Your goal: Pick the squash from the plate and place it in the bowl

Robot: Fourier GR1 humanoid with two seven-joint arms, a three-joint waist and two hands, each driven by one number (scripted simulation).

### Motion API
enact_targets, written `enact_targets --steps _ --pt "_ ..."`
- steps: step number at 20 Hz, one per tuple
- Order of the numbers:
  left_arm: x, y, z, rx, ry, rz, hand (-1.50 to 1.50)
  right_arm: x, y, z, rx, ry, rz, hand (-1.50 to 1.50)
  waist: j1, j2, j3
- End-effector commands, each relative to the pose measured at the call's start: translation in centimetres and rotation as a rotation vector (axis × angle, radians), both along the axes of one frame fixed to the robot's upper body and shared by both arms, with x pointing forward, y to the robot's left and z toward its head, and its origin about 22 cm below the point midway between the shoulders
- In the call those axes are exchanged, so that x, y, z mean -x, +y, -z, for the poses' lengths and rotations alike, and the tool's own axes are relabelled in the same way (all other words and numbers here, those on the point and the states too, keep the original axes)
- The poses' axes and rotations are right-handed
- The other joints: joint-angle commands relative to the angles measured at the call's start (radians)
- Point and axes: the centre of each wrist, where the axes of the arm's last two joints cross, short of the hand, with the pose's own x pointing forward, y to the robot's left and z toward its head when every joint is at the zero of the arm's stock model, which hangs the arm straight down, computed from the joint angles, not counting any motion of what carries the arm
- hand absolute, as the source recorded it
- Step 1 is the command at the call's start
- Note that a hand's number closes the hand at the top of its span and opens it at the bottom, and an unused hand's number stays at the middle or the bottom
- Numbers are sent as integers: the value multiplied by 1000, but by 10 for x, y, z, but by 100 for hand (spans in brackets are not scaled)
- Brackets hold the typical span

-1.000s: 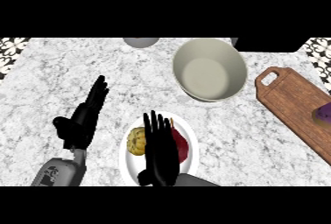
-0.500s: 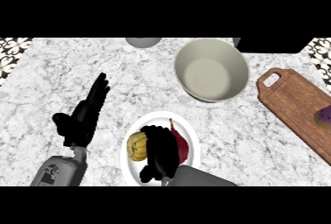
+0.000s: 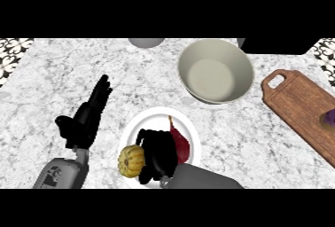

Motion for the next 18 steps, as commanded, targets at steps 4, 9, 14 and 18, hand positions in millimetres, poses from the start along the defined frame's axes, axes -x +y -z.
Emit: enact_targets --steps 4,9,14,18 --pt "-7 8 -10 -5 -10 18 0 -41 2 -56 -428 20 266 150 39 16 0" --pt "-4 -19 1 4 -9 43 0 -47 14 -73 -553 -189 216 150 41 12 -1" --pt "0 2 -9 8 4 19 0 -65 31 -106 -528 -420 154 150 27 -3 -3" --pt "1 7 3 4 6 17 0 -75 52 -154 -456 -502 149 150 11 -6 -4"
